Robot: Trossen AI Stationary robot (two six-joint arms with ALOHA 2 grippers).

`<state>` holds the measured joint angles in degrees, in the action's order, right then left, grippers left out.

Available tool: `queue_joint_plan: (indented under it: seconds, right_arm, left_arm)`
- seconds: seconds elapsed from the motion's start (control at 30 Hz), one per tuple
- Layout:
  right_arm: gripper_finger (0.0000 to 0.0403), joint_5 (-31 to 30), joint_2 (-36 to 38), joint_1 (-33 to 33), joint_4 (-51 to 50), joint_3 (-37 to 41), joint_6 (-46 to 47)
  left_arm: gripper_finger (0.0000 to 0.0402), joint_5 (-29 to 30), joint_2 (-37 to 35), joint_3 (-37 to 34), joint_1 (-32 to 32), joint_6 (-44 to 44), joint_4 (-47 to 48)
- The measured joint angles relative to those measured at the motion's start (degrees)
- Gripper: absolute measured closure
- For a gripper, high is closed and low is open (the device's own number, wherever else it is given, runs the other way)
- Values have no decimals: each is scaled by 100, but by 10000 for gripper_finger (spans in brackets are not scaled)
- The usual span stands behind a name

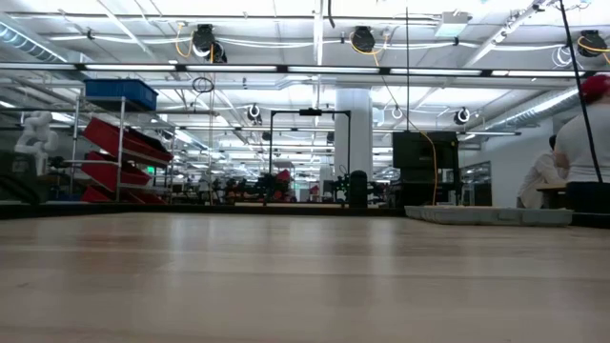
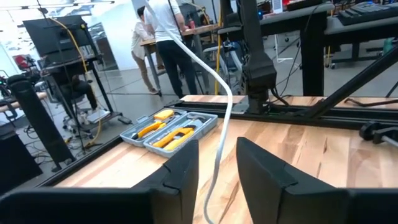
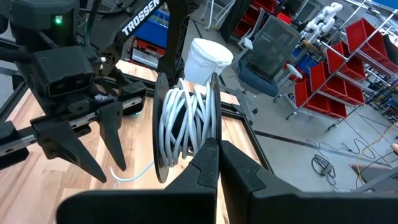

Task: Coil cords
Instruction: Coil the white wire onto the spool

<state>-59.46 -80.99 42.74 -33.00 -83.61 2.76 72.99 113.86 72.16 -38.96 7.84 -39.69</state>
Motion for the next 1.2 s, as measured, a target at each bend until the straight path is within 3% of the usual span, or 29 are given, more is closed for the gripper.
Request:
queue_joint_plan:
  seconds: [0.17,0.3,0.67,0.9,1.2]
  right_arm:
    - [403,33,0,-2,33,0,1]
    - [403,452,0,-2,275,0,43]
    - [403,533,-9,-39,940,0,149]
    - [403,-230,-222,-170,1138,-4,149]
    - [403,-691,-623,-513,1119,-4,189]
  left_arm:
    - [337,2,0,0,32,0,93]
    - [390,4,0,0,145,2,171]
    - [398,-287,2,0,484,-8,121]
    - [399,-782,0,0,822,-302,49]
    - [399,-1558,0,0,1067,-300,-509]
